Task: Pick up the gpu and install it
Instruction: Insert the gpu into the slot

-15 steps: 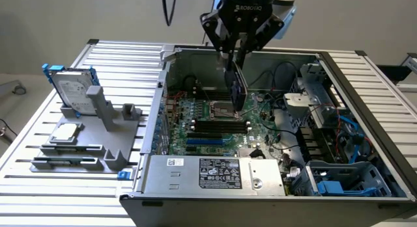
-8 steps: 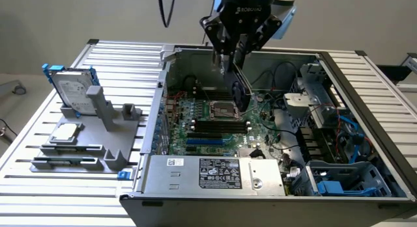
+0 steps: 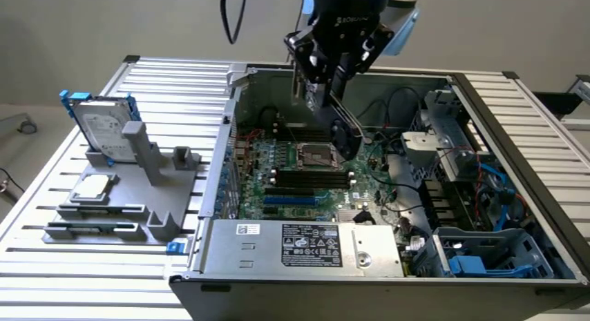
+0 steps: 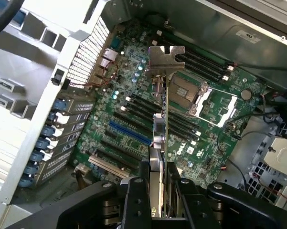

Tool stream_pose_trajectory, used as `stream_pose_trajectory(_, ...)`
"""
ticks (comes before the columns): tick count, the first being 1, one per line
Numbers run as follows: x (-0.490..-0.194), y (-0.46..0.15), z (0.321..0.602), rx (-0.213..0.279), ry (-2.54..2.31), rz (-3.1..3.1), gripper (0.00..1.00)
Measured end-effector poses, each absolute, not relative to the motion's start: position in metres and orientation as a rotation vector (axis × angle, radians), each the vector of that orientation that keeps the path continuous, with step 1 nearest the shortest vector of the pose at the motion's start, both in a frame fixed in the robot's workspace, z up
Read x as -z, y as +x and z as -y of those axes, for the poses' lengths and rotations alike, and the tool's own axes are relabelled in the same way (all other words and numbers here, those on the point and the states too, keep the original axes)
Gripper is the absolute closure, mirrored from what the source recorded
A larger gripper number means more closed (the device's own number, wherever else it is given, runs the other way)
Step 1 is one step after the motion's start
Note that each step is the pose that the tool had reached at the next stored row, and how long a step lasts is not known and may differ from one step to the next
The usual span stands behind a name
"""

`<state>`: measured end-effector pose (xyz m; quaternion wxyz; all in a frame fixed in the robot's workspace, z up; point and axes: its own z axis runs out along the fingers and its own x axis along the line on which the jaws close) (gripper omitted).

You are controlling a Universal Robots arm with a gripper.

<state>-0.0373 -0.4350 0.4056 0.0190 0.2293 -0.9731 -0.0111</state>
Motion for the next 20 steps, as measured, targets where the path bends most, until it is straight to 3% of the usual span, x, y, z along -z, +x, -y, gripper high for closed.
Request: stream_pose_trajectory(20,-0.382,-0.037,0.435,0.024,1.246,2.839,0.74)
